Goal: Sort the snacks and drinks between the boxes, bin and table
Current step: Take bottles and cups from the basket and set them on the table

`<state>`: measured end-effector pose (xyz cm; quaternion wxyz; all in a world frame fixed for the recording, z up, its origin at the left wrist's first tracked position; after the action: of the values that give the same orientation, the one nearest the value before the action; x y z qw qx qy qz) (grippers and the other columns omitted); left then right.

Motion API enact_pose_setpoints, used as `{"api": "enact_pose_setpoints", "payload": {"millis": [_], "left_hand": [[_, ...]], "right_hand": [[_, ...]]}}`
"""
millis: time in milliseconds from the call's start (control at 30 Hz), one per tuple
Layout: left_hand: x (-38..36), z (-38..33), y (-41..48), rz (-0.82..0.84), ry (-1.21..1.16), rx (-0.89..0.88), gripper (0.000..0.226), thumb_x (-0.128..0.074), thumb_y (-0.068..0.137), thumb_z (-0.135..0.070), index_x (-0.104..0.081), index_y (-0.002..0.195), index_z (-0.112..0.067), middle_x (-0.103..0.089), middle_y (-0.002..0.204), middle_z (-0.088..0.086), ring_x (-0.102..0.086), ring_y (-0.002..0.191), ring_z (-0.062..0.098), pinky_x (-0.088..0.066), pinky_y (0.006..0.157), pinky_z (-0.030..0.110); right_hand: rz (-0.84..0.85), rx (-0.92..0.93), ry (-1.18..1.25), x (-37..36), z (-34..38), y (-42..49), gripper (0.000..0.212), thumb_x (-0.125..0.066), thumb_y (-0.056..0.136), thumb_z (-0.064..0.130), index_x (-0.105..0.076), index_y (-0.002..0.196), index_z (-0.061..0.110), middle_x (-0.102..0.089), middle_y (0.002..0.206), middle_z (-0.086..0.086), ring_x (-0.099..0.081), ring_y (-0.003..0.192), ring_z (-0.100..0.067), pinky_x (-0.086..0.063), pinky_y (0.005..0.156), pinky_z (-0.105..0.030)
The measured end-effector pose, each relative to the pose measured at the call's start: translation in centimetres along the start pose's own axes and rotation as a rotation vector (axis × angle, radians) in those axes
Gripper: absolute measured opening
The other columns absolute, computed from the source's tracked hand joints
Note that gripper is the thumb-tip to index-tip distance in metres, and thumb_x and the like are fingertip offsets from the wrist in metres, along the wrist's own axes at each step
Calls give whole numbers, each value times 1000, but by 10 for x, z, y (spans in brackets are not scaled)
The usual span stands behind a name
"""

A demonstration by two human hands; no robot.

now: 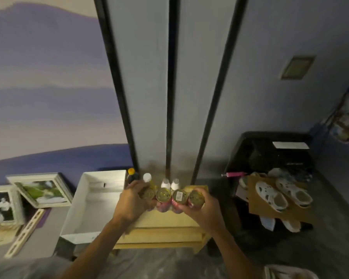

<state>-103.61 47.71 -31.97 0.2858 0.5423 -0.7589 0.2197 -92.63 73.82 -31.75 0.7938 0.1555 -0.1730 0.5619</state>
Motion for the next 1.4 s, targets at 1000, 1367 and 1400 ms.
{"api": "enact_pose_setpoints", "payload": {"millis": [1000, 1367, 1400], "left_hand": [[-163, 260, 66, 111, 14, 479, 65, -90, 81, -20, -55, 136, -18, -57, 133, 2, -58, 118, 21, -47, 97, 29], [-75, 139, 54, 28, 243, 231, 84, -67, 87, -72, -35, 156, -35, -29, 168, -11, -62, 130, 26, -58, 98, 48], [-62, 123, 50, 11, 271, 195, 86, -65, 86, -76, -35, 155, -36, -25, 170, -12, -62, 129, 27, -59, 98, 49]], "right_hand": [[279, -237, -204, -214, -256, 87, 77, -93, 70, 63, -59, 131, 30, -68, 123, 15, -65, 113, -8, -57, 94, -30], [353, -42, -411, -153, -137, 108, 106, -67, 79, 87, -41, 160, 24, -41, 166, 5, -40, 152, -15, -44, 118, -35], [339, -3, -438, -143, -119, 111, 106, -66, 78, 87, -41, 159, 23, -41, 166, 4, -40, 152, -16, -45, 119, -36]]}}
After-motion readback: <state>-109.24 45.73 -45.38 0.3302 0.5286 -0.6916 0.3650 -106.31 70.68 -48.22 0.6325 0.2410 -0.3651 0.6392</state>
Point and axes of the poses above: each hand's wrist, its own y-axis towards the middle knuckle, its own x-axis out of the back of the hand, z = x × y, the point moved 10 cm from there along y, towards the middle knuckle
